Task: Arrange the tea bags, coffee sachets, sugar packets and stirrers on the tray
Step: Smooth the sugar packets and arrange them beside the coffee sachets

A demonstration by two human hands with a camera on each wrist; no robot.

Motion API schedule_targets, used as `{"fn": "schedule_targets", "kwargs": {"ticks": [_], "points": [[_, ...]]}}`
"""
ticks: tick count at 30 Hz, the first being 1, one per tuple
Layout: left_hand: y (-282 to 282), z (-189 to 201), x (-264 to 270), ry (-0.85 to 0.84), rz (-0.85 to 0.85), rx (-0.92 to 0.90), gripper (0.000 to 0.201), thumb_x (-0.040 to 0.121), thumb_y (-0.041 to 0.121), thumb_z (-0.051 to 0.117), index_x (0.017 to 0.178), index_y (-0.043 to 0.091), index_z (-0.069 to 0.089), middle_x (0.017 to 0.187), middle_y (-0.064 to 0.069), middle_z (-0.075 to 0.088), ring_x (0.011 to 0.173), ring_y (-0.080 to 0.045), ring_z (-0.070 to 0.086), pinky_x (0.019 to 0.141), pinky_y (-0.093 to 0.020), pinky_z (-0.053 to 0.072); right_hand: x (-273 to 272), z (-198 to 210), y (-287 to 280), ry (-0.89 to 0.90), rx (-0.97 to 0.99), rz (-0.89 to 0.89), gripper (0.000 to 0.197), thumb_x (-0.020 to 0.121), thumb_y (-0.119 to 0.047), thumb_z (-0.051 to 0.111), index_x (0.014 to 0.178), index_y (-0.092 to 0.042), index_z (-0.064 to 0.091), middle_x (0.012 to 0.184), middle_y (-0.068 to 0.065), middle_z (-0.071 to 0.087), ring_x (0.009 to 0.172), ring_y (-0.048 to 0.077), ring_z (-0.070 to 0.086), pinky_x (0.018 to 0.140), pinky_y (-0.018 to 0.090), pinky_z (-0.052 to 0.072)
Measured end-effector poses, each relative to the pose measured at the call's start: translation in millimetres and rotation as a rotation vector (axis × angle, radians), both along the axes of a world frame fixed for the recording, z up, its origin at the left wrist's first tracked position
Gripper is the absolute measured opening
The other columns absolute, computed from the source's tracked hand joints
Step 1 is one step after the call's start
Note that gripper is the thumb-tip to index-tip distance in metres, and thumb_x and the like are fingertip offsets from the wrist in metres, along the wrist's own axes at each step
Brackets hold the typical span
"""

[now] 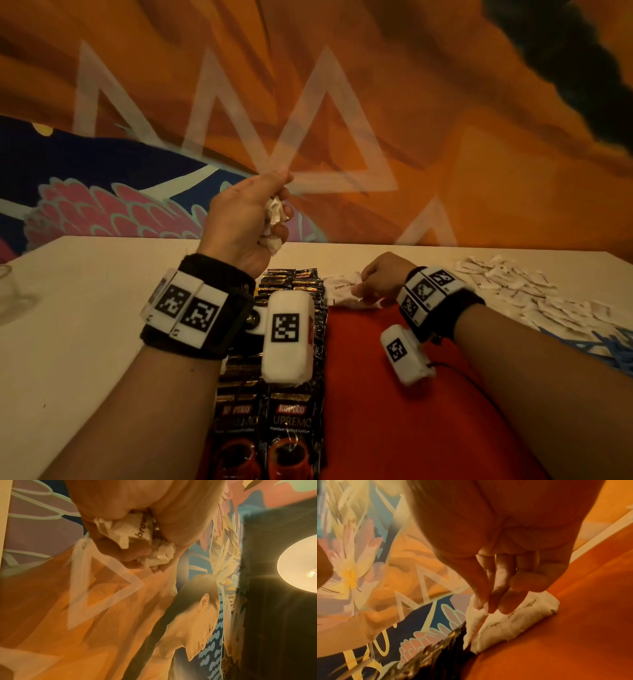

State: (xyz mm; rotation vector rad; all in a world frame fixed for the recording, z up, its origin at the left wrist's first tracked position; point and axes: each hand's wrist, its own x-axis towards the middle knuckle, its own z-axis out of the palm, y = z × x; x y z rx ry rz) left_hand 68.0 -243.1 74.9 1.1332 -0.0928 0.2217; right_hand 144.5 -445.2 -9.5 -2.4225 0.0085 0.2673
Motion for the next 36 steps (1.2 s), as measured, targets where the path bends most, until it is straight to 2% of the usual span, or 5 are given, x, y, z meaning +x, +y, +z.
{"fn": "schedule_targets", "kwargs": {"ticks": [9,14,18,25,36], "points": [[6,1,1,-0.011,-0.025,-0.021,0.012,0.094,0.023,0.066,0.088,0.013,0.067,0.065,0.006,0.058,0.054,-0.008,0.052,0.038,-0.017,0.033,15,-10,20,0.028,-0.254,-0.036,0.036,0.08,-0.036,0.08,0.072,-0.013,0.053,0.091,0.009,0.064,0.084,0.022,0.056,0.075,0.032,0.047],[7,1,2,-0.001,-0.029,-0.017,0.012,0.094,0.024,0.067,0.088,0.014,0.067,0.067,0.006,0.059,0.055,-0.008,0.053,0.039,-0.016,0.032,16,-11,25,-0.019,-0.402,-0.064,0.049,0.077,-0.04,0.082,0.112,-0.009,0.066,0.112,0.007,0.07,0.104,0.025,0.065,0.088,0.033,0.054],[7,1,3,-0.003,-0.031,-0.022,0.012,0.094,0.024,0.067,0.087,0.014,0.067,0.069,0.005,0.058,0.055,-0.008,0.053,0.038,-0.016,0.033,11,-9,27,-0.039,-0.489,-0.041,0.047,0.078,-0.044,0.08,0.107,-0.01,0.065,0.105,0.006,0.068,0.089,0.023,0.06,0.07,0.028,0.047],[7,0,3,0.006,-0.022,-0.018,0.012,0.093,0.025,0.068,0.088,0.014,0.068,0.07,0.004,0.058,0.057,-0.008,0.054,0.039,-0.017,0.035,9,-5,31,-0.243,-0.395,0.088,0.023,0.065,-0.016,0.085,0.072,-0.025,0.065,0.082,-0.006,0.067,0.082,0.016,0.065,0.068,0.028,0.055],[5,-4,5,0.084,-0.105,-0.049,0.033,0.088,0.046,0.067,0.083,0.013,0.064,0.068,0.005,0.057,0.055,-0.006,0.051,0.037,-0.014,0.032,-1,15,21,-0.312,-0.189,0.152,0.015,0.077,-0.028,0.083,0.084,-0.027,0.071,0.09,-0.004,0.071,0.082,0.01,0.066,0.074,0.026,0.052]]}}
